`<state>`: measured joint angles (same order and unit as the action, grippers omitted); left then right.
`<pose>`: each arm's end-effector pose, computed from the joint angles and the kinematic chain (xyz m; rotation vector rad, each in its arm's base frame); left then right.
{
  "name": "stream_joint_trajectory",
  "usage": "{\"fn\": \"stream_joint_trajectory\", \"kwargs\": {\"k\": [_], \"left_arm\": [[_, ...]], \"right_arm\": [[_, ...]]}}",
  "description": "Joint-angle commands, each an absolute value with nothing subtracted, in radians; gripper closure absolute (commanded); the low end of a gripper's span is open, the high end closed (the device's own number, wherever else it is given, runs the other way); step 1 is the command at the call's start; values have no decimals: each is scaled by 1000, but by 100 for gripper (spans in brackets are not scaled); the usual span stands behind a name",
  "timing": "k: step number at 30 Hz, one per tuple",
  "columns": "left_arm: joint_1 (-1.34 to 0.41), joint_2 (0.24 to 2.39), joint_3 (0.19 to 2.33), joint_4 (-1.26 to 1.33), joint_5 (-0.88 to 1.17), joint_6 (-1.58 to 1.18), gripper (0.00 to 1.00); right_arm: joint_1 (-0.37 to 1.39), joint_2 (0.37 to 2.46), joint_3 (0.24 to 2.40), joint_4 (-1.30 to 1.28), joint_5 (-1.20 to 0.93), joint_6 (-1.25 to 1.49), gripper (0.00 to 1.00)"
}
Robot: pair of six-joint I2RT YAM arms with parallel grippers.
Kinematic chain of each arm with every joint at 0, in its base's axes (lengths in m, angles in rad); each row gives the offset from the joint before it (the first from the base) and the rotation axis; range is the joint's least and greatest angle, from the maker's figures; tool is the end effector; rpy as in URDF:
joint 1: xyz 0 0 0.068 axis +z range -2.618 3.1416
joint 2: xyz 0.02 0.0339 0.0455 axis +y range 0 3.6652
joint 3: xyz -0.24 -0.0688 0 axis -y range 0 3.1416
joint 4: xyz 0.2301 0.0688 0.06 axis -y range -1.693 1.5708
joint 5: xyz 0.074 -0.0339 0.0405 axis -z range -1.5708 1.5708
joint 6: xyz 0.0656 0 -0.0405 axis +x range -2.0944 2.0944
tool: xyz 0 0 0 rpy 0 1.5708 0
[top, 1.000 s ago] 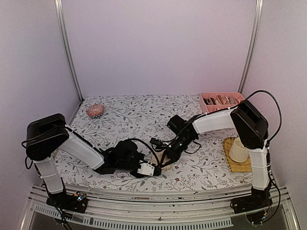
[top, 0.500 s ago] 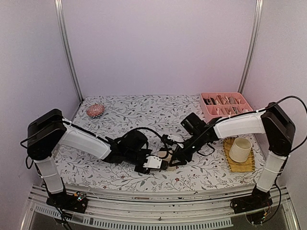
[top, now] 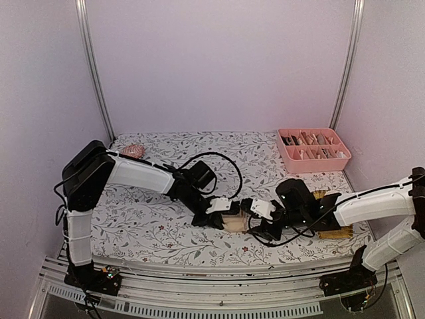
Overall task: Roll the underwear
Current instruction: Roll the underwear at the center of the board.
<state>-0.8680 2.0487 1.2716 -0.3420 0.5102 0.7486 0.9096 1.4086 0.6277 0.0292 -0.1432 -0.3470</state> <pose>0.2301 -0.3212 0.0900 2.0136 1.7052 -0.7218 0.1697 0.2334 0.1361 -1.4435 1.8621 0.4460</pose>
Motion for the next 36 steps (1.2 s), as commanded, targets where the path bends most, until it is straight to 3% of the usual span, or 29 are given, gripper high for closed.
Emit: {"fn": "stream_joint_trajectory", "kwargs": {"k": [1,13,24,32,36], "left_arm": [[-844,2114,1354,-542,574,716,100],[-824,2195,1478,-670,613,713,100],[-816,2217,1511,-701,626,719,100],[-813,2224,1519,-712,626,730,100],[-810,2221,1515,-712,628,732,100]], "right_arm": [[991,1335,525,233,-7,-471,45],[1158,1543,582,313,262,-683,45],[1171,1767,728,289,389,-792,46],[1170,1852,781,234,422,-791,71],[1168,1877,804,198,426,-767,78]]}}
